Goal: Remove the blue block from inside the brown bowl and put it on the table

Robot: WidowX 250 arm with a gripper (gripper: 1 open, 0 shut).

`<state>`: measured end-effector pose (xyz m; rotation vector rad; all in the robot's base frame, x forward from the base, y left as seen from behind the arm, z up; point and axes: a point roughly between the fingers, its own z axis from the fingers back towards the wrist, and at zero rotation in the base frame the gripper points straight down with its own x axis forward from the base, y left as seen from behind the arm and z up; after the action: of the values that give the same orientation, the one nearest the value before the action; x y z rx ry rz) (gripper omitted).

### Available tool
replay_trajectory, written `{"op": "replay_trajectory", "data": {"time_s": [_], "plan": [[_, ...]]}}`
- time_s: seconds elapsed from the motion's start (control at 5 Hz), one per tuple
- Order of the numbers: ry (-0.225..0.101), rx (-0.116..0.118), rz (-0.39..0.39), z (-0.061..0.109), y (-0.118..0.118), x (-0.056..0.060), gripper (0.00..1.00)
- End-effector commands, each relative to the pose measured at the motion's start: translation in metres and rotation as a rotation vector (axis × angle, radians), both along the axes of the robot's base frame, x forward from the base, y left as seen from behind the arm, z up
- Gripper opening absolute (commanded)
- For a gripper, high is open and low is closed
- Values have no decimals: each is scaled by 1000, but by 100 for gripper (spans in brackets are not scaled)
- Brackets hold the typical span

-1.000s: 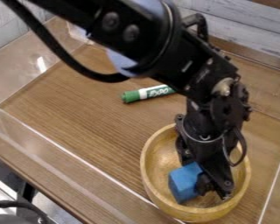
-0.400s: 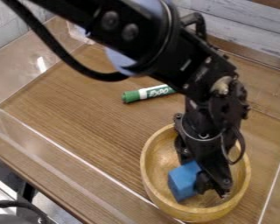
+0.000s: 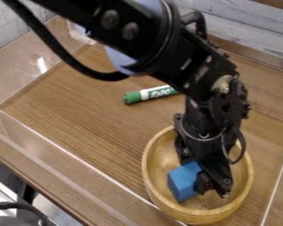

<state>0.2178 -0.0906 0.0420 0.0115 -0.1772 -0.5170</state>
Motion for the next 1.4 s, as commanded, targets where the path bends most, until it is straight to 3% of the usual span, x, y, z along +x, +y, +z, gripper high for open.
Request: {"op": "replay_trajectory", "data": {"time_s": [0.0, 0.8, 1.2], "plan": [[-26, -8, 17, 10, 1, 7, 0], [-3, 5, 50, 25, 9, 5, 0], [-11, 12, 133, 53, 20, 5, 0]]}}
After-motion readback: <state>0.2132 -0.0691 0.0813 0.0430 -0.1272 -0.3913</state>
